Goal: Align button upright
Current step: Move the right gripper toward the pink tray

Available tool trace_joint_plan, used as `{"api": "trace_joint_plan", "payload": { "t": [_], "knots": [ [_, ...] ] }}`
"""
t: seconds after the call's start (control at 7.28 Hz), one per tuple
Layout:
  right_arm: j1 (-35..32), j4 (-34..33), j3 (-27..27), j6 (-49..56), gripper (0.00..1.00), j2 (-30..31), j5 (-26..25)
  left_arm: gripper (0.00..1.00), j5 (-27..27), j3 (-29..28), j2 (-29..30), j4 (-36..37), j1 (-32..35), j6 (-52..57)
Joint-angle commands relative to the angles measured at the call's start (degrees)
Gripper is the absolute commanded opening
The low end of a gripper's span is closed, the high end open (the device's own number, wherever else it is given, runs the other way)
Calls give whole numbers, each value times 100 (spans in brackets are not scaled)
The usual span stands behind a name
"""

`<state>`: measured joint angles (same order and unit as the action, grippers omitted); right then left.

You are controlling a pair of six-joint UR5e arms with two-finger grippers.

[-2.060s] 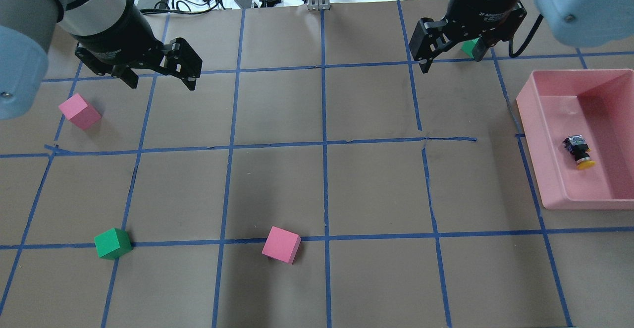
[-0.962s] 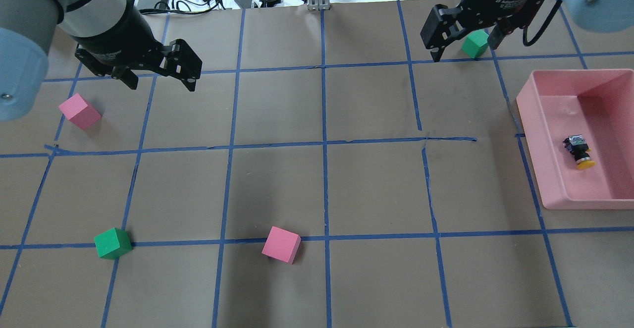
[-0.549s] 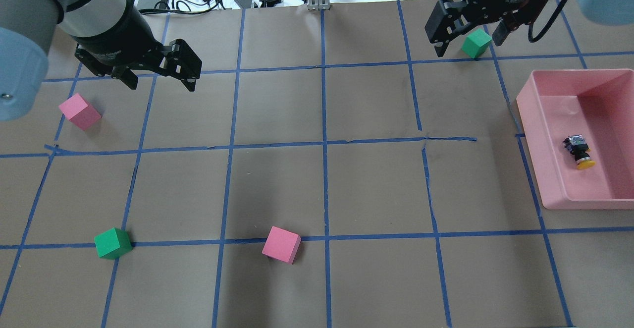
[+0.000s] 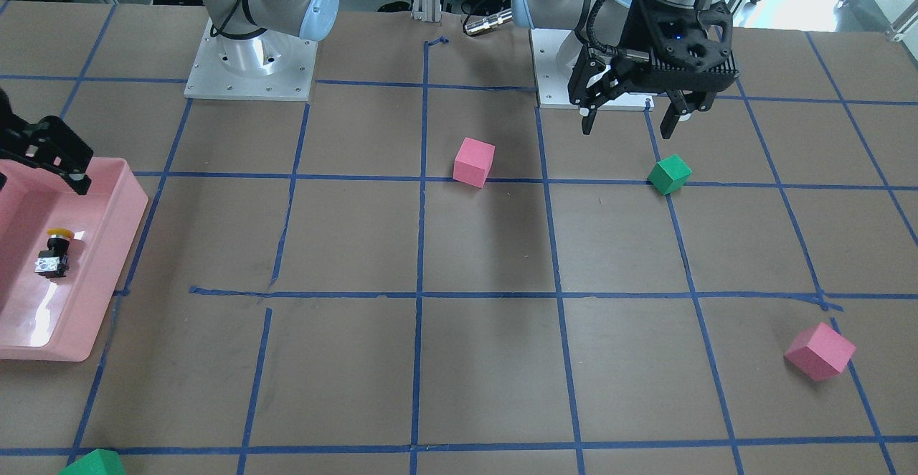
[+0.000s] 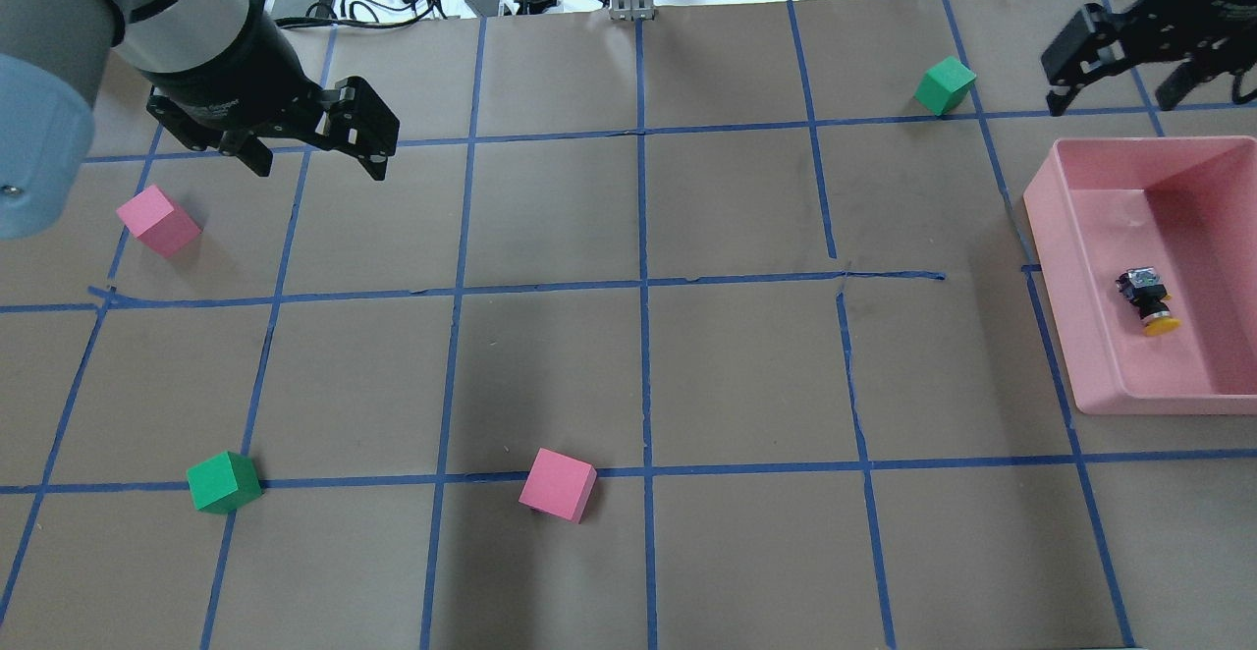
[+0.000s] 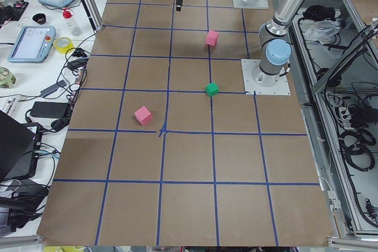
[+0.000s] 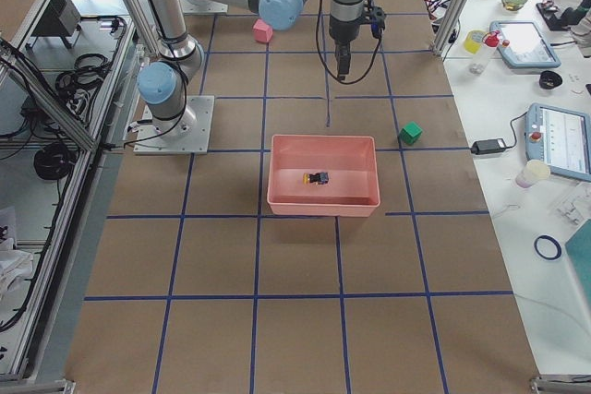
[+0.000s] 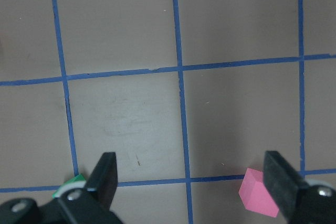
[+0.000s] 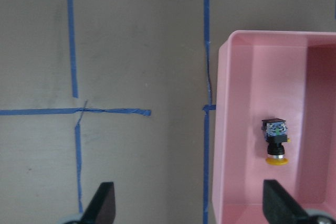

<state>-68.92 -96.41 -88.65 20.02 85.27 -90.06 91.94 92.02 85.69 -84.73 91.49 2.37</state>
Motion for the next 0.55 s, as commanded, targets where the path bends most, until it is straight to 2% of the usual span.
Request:
{"api": "trace_joint_plan", "payload": {
  "t": [0.0,0.41],
  "knots": [
    [397,-421,-135,676,99,-168,-82,100,0,0,0,0,0,0],
    [994,-1280,-415,819,98,-485,-38,100,0,0,0,0,0,0]
  ]
}}
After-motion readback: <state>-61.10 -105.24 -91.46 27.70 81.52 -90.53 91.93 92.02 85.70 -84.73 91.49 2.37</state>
